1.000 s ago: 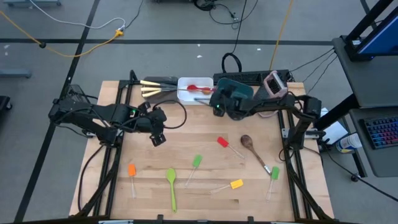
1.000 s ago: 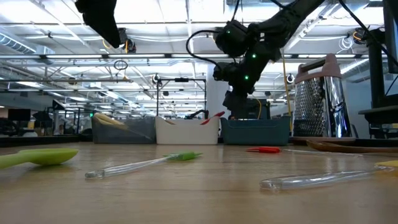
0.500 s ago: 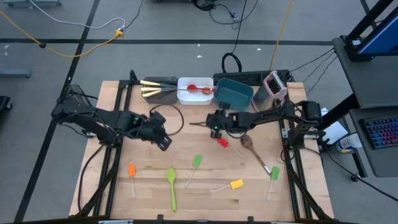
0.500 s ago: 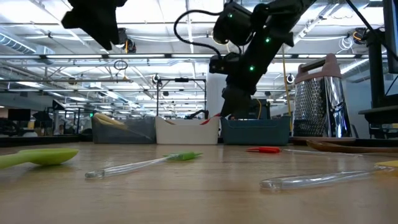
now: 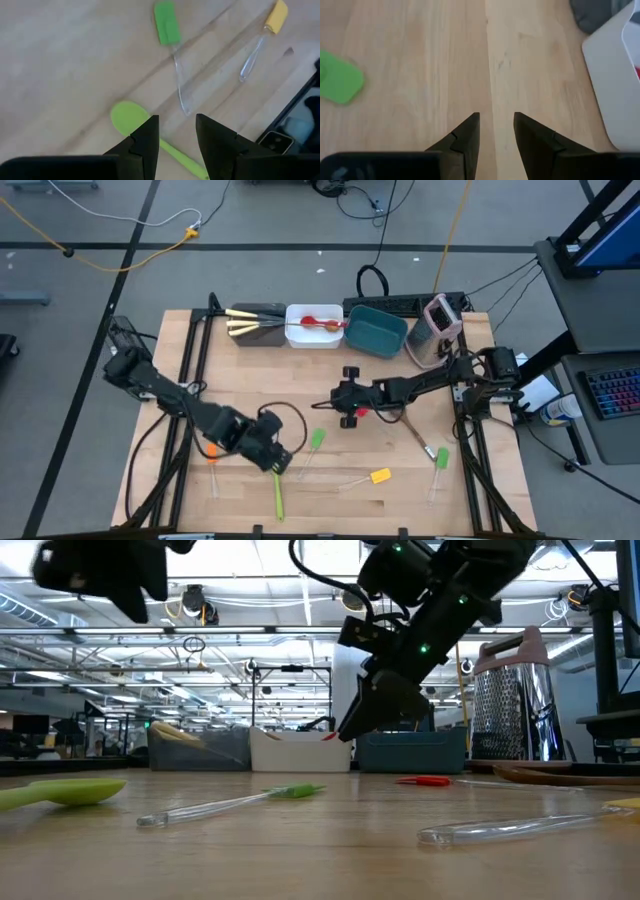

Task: Pick & Place Kitchen Items
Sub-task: Put the green serving spoon into the white bin

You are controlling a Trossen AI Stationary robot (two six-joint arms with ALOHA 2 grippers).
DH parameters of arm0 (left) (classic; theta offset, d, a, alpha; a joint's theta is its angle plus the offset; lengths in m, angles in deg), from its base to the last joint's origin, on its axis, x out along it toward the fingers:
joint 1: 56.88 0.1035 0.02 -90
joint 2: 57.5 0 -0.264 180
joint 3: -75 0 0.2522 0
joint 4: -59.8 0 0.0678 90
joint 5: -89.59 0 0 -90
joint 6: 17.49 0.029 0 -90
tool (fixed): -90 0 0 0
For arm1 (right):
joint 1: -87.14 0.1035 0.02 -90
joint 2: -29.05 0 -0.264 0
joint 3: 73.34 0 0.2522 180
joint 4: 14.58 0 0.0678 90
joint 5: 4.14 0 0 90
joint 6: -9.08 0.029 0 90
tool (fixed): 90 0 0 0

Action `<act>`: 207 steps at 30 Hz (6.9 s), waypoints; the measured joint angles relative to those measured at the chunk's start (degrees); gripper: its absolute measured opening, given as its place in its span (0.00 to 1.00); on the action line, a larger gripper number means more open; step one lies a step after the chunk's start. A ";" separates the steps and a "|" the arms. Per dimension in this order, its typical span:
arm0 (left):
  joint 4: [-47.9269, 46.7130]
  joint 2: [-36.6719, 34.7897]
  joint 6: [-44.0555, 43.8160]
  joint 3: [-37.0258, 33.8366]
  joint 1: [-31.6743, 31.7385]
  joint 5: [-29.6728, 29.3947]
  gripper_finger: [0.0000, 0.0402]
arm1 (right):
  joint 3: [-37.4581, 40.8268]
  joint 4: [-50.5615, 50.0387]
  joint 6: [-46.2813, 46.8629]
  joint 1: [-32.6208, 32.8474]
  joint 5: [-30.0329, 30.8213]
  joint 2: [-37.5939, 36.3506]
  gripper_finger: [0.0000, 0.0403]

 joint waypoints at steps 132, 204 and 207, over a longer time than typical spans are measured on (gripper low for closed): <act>-7.91 7.28 94.21 18.73 47.87 -10.59 0.06 | 21.54 36.48 18.21 1.26 -7.24 0.00 0.29; -10.09 40.22 120.01 39.52 55.25 -15.69 0.29 | 23.95 36.74 16.94 -3.97 -7.43 0.02 0.29; -10.09 40.22 117.22 39.52 54.90 -16.66 0.35 | 23.95 36.74 16.94 -3.97 -7.43 0.02 0.29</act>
